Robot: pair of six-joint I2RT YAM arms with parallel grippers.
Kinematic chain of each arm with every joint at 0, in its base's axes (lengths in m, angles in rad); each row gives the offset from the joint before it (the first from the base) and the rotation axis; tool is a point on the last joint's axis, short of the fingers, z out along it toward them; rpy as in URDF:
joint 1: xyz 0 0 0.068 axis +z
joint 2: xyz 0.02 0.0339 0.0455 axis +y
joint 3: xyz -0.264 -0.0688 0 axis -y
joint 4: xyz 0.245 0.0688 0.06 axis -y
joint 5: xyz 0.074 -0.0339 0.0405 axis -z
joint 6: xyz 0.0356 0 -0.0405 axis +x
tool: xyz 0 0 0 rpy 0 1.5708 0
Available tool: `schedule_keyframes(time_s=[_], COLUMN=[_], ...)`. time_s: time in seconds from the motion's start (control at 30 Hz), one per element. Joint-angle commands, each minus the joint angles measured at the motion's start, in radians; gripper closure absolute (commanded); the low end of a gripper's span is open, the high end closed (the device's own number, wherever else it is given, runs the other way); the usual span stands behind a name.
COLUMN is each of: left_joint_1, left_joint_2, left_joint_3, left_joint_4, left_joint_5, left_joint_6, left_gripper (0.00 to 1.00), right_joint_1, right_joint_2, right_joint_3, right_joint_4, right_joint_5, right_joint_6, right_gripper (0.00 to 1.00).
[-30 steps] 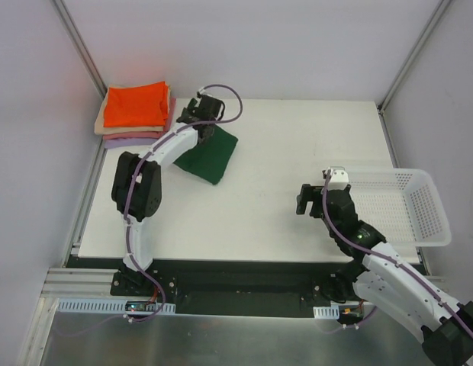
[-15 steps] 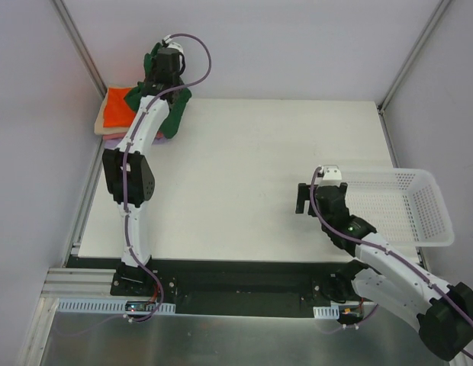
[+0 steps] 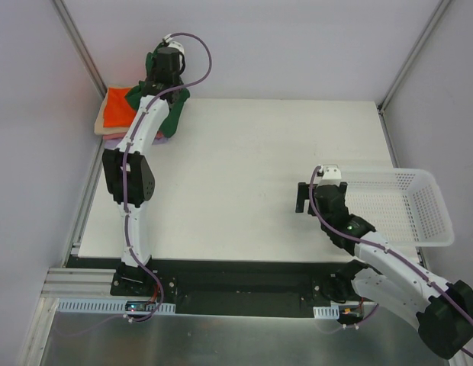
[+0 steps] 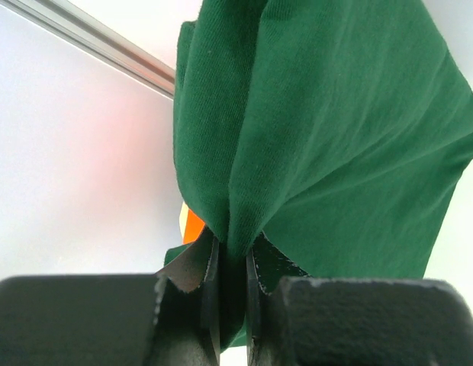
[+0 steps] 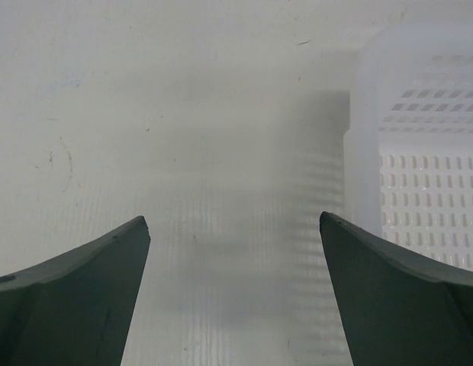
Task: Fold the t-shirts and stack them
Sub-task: Put the neatly folded tshirt into the corner of the board with the left arm
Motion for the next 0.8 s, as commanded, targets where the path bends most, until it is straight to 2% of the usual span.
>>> schedule_keyframes(time_s=[0.0, 0.77], left_joint_1=[0.001, 0.008], left_joint_2=[-0.105, -0.14], left_joint_3=[0.066, 0.099], left_joint_4=[0.062, 0.07], left_joint_5=[0.016, 0.056], left_joint_6=[-0.037, -0.025], left_gripper=[1.0, 1.0], right_joint_1=[-0.008, -0.008], right_joint_2=[-0.026, 0.002], right_joint_3=[0.011, 0.016], right_joint_4=[-0.033, -0.044], right_joint_5=[0.067, 0.09], right_joint_6=[-0.002, 0.006], right_gripper=[0.04, 0.04])
